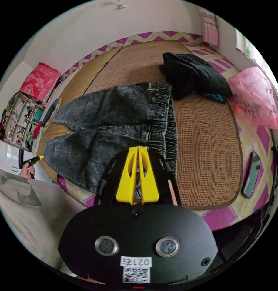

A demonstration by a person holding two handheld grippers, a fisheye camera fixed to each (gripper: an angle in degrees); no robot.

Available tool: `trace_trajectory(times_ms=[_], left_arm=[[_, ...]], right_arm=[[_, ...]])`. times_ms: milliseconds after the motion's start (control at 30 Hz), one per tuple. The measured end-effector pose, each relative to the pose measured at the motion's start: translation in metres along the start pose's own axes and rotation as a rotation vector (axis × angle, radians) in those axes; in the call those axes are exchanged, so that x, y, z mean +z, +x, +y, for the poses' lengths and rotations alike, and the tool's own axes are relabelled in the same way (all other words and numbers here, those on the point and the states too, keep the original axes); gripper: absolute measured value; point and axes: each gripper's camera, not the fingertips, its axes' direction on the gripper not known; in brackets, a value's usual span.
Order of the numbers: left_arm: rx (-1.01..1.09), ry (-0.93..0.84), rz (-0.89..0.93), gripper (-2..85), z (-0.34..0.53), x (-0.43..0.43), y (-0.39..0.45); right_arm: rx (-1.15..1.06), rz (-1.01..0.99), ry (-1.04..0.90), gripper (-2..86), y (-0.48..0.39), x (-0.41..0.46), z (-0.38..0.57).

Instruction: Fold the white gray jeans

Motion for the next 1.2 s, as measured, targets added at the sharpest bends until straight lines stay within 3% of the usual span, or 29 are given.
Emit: trace_trajectory(times_ms=[167, 400, 500, 633, 900, 1000, 1200], left_arm=[[-0.115, 0.064, -0.069, 0.0, 0.011, -0.020, -0.050], [-0.702, 0.346, 0.181, 7.7, 0.098, -0.041, -0.165], [-0.803, 0.368, 0.194, 8.1, 0.116, -0.037, -0.182], [-0.844, 0.366, 0.271, 8.4, 0.116, -0.020, -0.196], [-0.819, 0.404, 0.406, 7.3, 0.101, -0.018, -0.214], [-0.819, 0.409, 0.424, 6.7, 0.097, -0.024, -0.217], [-0.839, 0.418, 0.403, 3.0, 0.082, -0.042, -0.213]], right_arm=[[0.049, 0.028, -0.062, 5.6, -0.011, 0.008, -0.007], [0.554, 0.007, -0.001, 8.8, 0.033, -0.012, 0.065], [0.778, -0.076, 0.038, 8.8, 0.055, -0.014, 0.098], [0.935, -0.140, 0.053, 8.9, 0.072, -0.008, 0.123], [1.031, -0.392, 0.130, 11.1, 0.081, 0.013, 0.141], [1.061, -0.498, 0.183, 11.5, 0.085, 0.020, 0.148], [1.077, -0.528, 0.225, 11.2, 0.096, 0.027, 0.146]])
